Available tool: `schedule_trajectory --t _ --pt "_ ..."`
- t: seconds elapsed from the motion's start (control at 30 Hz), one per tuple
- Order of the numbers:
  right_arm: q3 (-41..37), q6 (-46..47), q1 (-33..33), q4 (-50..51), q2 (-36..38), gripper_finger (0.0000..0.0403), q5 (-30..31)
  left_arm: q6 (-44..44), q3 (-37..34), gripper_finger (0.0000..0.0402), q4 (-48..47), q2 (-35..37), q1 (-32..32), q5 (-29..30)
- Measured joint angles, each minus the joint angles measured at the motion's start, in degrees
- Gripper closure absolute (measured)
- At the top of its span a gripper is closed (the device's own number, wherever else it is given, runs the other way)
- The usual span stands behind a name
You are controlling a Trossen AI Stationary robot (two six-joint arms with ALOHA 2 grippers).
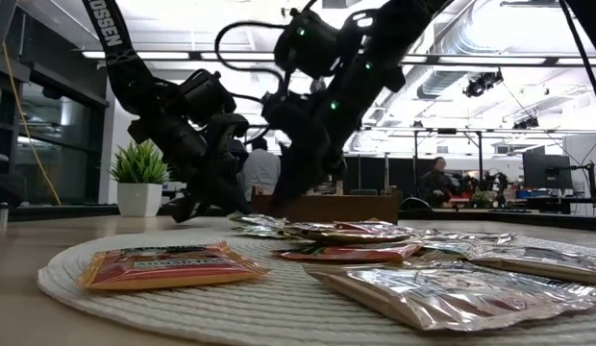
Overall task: Pick & Place Tea
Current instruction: Put the yellow tea bag into the right section of the wooden organizer
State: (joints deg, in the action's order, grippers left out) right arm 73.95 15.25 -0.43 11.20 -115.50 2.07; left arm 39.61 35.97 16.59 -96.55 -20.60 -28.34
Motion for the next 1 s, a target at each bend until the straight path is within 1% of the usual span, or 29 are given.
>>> schedule_trajectory --t 0.13,0.3,0.37,0.47,0.53,0.6,0.73,0.8,0.87,0.93,1.0 --pt "0.0 -2.2 -0.3 0.0 2.6 0.0402 0.1 -3.5 0.0 0.0401 0.4 0.8 -0.4 -0.5" --pt "0.1 -2.4 -1.2 2.0 6.2 0.0400 0.1 -9.4 0.1 0.0401 0.8 4.5 -0.4 -1.0" --pt "0.1 -2.4 -1.9 4.0 7.5 0.0392 0.2 -11.8 0.3 0.0401 1.0 6.3 -0.4 -1.1" --pt "0.1 -2.4 -3.4 6.6 10.0 0.0370 -1.0 -14.4 1.2 0.0401 -0.3 9.4 -0.4 -0.3" --pt "0.1 -2.6 -4.5 8.0 12.0 0.0352 -1.8 -16.6 2.6 0.0401 0.1 10.7 -0.4 1.3" --pt "0.1 -2.8 -5.9 9.3 14.5 0.0332 -3.2 -19.2 3.5 0.0401 -0.3 12.0 -0.4 1.7" --pt "0.1 -5.1 -8.4 10.5 20.3 0.0295 -3.0 -24.2 6.4 0.0401 -3.8 13.0 -0.4 1.8" --pt "0.1 -6.3 -9.5 10.7 23.3 0.0278 -2.2 -26.7 7.8 0.0401 -7.4 13.0 -0.4 1.8" --pt "0.1 -7.4 -10.7 11.6 26.1 0.0264 -1.5 -29.9 9.1 0.0401 -8.5 12.9 -0.4 1.9" --pt "0.1 -7.9 -12.0 13.0 28.5 0.0250 -2.7 -33.0 10.7 0.0401 -8.1 12.9 -0.4 1.6" --pt "0.2 -8.7 -13.2 14.5 30.0 0.0237 -5.7 -36.2 12.7 0.0401 -8.2 12.9 -0.4 1.5"
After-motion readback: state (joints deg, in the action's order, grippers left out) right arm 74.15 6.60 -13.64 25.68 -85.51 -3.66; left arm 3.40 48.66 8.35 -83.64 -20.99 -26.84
